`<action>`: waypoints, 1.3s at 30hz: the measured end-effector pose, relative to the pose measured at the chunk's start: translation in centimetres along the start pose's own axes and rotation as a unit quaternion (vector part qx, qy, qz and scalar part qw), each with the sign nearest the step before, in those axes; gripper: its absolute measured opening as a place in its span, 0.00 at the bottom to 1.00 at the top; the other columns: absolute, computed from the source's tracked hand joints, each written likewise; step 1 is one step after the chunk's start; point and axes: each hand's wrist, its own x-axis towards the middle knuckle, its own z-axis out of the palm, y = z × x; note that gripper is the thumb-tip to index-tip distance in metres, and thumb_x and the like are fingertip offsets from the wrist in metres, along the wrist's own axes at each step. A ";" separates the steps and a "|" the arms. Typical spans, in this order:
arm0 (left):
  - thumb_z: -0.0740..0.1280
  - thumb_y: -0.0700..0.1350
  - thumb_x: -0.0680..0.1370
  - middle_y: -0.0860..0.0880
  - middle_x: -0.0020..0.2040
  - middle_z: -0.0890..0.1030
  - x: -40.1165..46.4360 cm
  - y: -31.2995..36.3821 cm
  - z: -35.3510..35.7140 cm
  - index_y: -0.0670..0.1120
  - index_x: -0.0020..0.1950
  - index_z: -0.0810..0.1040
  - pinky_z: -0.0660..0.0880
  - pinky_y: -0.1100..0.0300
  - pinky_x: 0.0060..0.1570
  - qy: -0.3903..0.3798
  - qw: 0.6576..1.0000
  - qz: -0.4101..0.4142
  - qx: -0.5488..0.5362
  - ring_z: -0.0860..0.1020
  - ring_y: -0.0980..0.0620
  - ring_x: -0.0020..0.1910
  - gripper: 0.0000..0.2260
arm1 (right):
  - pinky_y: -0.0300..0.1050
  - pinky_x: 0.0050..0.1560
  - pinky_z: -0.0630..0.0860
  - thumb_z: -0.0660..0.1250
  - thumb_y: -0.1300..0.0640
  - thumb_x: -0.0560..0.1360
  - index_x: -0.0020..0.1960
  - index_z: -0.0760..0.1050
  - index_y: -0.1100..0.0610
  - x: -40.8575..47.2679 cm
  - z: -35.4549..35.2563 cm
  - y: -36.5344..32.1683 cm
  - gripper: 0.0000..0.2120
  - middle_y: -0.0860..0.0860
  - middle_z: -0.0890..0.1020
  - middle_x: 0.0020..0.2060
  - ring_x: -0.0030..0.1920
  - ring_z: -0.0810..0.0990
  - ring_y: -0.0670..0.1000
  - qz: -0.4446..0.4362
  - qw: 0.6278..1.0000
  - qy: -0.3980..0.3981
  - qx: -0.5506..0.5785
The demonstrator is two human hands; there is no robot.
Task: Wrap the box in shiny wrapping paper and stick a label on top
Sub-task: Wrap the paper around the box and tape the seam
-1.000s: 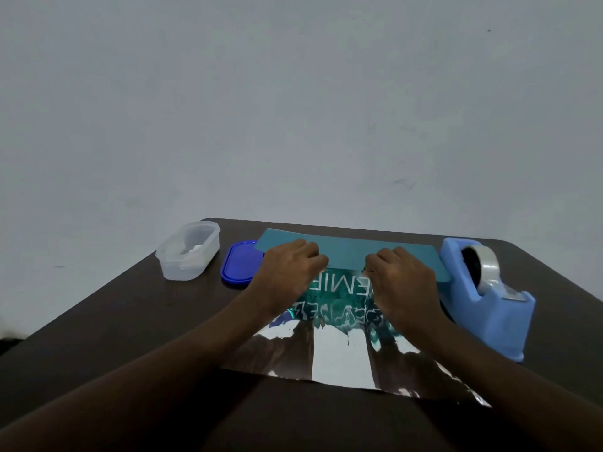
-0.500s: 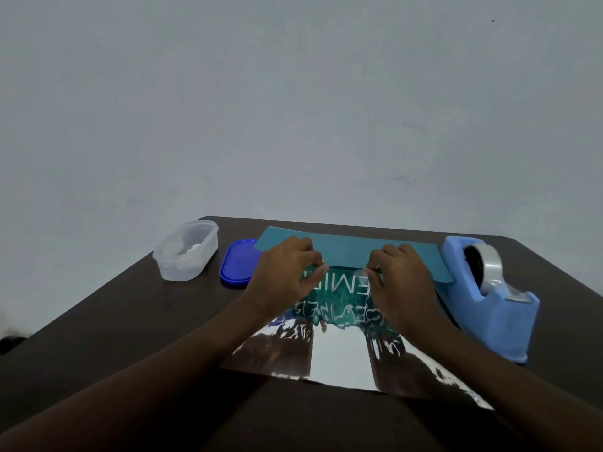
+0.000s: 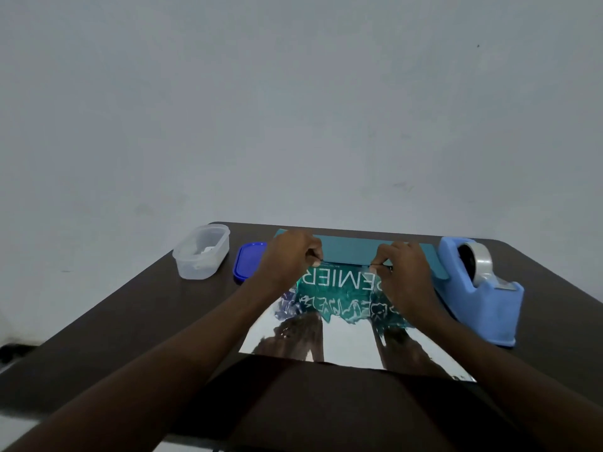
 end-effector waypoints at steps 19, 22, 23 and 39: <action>0.77 0.39 0.64 0.53 0.34 0.79 -1.6 -1.1 -1.9 0.51 0.36 0.79 0.60 0.61 0.36 0.003 0.958 0.086 0.274 0.76 0.51 0.36 0.10 | 0.50 0.36 0.70 0.69 0.74 0.68 0.34 0.74 0.60 0.0 0.3 0.0 0.11 0.53 0.77 0.32 0.37 0.71 0.55 -0.081 0.992 0.007 -0.096; 0.80 0.36 0.57 0.54 0.29 0.76 -2.1 -1.2 -1.8 0.50 0.32 0.77 0.60 0.62 0.33 0.022 0.952 0.098 0.290 0.73 0.51 0.29 0.16 | 0.49 0.35 0.70 0.68 0.73 0.69 0.34 0.73 0.60 -0.2 0.2 -0.1 0.11 0.53 0.77 0.32 0.37 0.71 0.55 -0.082 0.993 0.009 -0.088; 0.81 0.36 0.56 0.54 0.29 0.76 -2.3 -1.2 -1.7 0.50 0.33 0.77 0.60 0.62 0.33 0.026 0.950 0.102 0.293 0.73 0.51 0.29 0.16 | 0.49 0.35 0.70 0.68 0.72 0.70 0.34 0.73 0.59 -0.2 0.2 0.0 0.11 0.53 0.77 0.33 0.37 0.71 0.55 -0.082 0.993 0.010 -0.086; 0.75 0.43 0.68 0.50 0.31 0.76 -3.3 -2.4 -0.2 0.46 0.36 0.80 0.69 0.57 0.37 0.128 0.938 0.170 0.273 0.72 0.50 0.32 0.05 | 0.50 0.35 0.70 0.69 0.69 0.71 0.35 0.71 0.58 -0.4 0.0 0.1 0.11 0.52 0.75 0.32 0.37 0.70 0.54 -0.082 0.993 0.000 -0.083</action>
